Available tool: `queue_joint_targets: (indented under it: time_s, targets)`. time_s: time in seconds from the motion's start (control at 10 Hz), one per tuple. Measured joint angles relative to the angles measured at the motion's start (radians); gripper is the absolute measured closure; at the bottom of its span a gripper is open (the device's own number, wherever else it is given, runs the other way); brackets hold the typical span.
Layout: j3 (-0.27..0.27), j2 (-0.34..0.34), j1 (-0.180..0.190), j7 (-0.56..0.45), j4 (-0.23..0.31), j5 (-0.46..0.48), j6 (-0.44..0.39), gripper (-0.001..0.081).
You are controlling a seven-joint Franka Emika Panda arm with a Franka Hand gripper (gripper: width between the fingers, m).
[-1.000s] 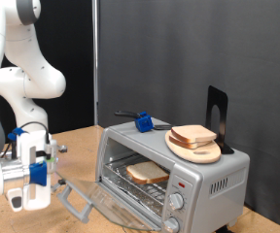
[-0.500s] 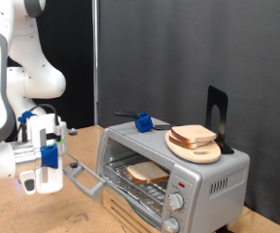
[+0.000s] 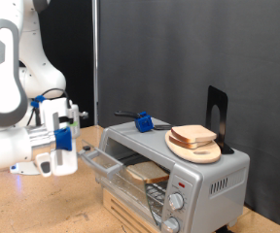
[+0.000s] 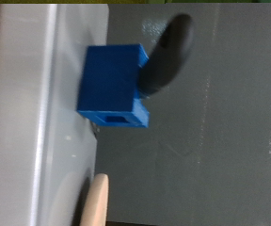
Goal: Make a piece of toast with the oven
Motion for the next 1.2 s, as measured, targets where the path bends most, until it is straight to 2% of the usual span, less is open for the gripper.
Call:
queue_joint_targets:
  time_s: [0.4, 0.7, 0.9, 1.2]
  targets:
    - [0.053, -0.051, 0.035, 0.006, -0.056, 0.084, 0.088, 0.0124]
    - [0.062, -0.05, 0.04, 0.018, -0.062, 0.078, 0.114, 0.0124]
    - [0.043, -0.047, 0.023, 0.04, -0.054, 0.015, 0.094, 0.0124]
    - [-0.013, -0.038, -0.033, 0.092, -0.007, -0.04, 0.029, 0.0124]
